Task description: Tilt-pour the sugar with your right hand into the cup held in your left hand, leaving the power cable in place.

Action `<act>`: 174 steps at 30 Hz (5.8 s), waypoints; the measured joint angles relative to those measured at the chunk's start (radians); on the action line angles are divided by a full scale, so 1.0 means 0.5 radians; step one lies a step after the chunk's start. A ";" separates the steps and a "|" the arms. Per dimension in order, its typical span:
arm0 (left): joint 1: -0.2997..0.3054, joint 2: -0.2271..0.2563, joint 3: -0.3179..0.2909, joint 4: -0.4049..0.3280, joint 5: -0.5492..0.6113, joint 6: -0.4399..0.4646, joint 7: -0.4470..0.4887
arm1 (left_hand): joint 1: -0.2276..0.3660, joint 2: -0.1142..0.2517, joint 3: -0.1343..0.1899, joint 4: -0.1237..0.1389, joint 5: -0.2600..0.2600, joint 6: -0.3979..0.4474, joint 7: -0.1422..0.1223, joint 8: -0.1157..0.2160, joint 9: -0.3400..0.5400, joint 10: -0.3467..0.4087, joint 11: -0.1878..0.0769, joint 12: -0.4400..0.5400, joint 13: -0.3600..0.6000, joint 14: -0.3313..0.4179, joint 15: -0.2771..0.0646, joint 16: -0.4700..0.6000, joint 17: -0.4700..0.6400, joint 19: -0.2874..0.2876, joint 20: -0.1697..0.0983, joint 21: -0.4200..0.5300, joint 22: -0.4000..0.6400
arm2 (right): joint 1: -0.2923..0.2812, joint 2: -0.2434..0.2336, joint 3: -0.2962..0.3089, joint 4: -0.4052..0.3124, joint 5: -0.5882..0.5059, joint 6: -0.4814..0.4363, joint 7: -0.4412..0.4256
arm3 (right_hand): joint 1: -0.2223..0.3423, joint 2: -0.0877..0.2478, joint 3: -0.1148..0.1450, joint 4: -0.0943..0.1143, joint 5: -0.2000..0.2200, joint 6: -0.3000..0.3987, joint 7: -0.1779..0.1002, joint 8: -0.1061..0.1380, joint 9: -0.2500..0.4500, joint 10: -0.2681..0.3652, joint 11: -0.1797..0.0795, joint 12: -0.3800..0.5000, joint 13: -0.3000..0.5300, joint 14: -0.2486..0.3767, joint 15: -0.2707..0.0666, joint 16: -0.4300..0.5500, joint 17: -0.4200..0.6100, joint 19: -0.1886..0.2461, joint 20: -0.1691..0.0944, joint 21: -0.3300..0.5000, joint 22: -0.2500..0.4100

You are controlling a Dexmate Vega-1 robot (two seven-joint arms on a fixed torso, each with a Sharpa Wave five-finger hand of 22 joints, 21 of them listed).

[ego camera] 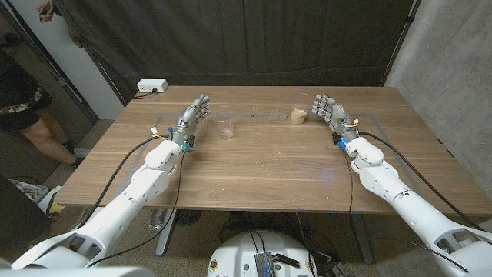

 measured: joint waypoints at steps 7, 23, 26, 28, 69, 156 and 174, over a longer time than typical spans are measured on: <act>0.053 0.036 -0.028 -0.065 0.000 -0.012 0.029 | 0.010 0.010 0.000 0.000 0.000 0.000 0.000 0.000 0.000 0.000 0.000 0.000 0.002 0.000 0.000 0.000 0.000 0.000 0.000 0.000 0.000 | 0.010 -0.012 0.011 0.016 0.004 0.007 0.010 | 0.003 0.003 0.000 0.000 0.000 0.000 0.000 0.000 0.000 0.000 0.000 0.000 0.000 0.000 0.000 0.000 0.000 0.000 0.000 0.000 0.000; 0.113 0.083 -0.056 -0.130 0.000 -0.017 0.052 | 0.010 0.010 0.000 0.000 0.000 0.000 0.000 0.000 0.000 0.000 0.000 0.000 -0.002 0.000 0.000 0.000 0.000 0.000 0.000 0.000 0.000 | 0.024 -0.043 0.014 0.053 -0.018 0.063 0.070 | -0.014 -0.164 -0.062 -0.039 -0.018 -0.077 0.004 -0.025 0.000 -0.066 0.004 -0.022 0.000 -0.066 0.001 -0.026 -0.015 0.000 0.000 -0.002 0.000; 0.113 0.086 -0.056 -0.130 0.002 -0.019 0.046 | 0.010 0.010 0.000 0.000 0.000 0.000 0.000 0.000 0.000 0.000 0.000 0.000 -0.002 0.000 0.000 0.000 0.000 -0.001 0.000 0.000 0.000 | 0.031 -0.062 0.013 0.067 -0.043 0.087 0.090 | -0.026 -0.226 -0.088 -0.043 -0.025 -0.114 0.003 -0.033 0.000 -0.107 -0.005 -0.041 0.000 -0.095 0.000 -0.041 -0.015 -0.005 0.005 -0.008 0.000; 0.113 0.088 -0.056 -0.130 0.005 -0.019 0.044 | 0.010 0.010 0.000 0.000 0.000 0.000 0.000 0.000 0.000 0.004 0.005 0.000 -0.002 0.000 0.000 0.000 0.000 0.000 0.000 0.000 0.000 | 0.039 -0.075 0.011 0.079 -0.057 0.102 0.104 | -0.035 -0.241 -0.092 -0.041 -0.025 -0.135 0.003 -0.033 0.000 -0.120 -0.004 -0.048 0.000 -0.114 0.002 -0.044 -0.015 -0.008 0.007 -0.020 0.000; 0.160 0.140 -0.037 -0.250 0.094 0.016 0.109 | 0.010 0.010 0.008 -0.009 0.000 0.036 0.014 0.008 -0.001 0.040 -0.002 0.016 0.003 0.033 0.003 0.000 -0.001 0.032 -0.011 0.000 -0.001 | 0.275 -0.275 -0.117 0.563 -0.417 0.451 0.365 | -0.044 -0.326 -0.120 -0.036 -0.024 -0.274 -0.030 -0.055 -0.001 -0.241 -0.027 -0.096 0.009 -0.232 0.004 -0.062 -0.013 -0.051 0.051 -0.074 -0.001; 0.255 0.161 -0.010 -0.368 0.264 -0.013 0.229 | 0.028 -0.008 0.027 -0.028 0.000 0.057 0.015 0.008 0.009 0.065 -0.014 0.016 0.002 0.064 -0.007 0.000 -0.001 0.042 0.000 0.000 0.009 | 0.619 -0.345 -0.637 1.107 -1.394 0.620 -0.453 | 0.118 -0.440 -0.116 -0.050 0.058 -0.824 -0.001 -0.060 -0.001 -0.786 0.050 -0.244 0.028 -0.723 0.008 -0.085 -0.009 -0.294 0.143 -0.252 0.009; 0.212 0.152 0.007 -0.321 0.251 -0.008 0.187 | 0.028 -0.008 0.027 -0.028 0.000 0.057 0.015 0.008 0.009 0.064 -0.014 0.016 0.002 0.064 -0.007 0.000 -0.001 0.042 0.000 0.000 0.009 | 0.628 -0.309 -0.627 1.033 -1.350 0.569 -0.327 | 0.126 -0.448 -0.108 -0.041 0.058 -0.823 0.000 -0.048 -0.001 -0.787 0.065 -0.236 0.037 -0.723 0.008 -0.076 -0.009 -0.294 0.142 -0.260 0.009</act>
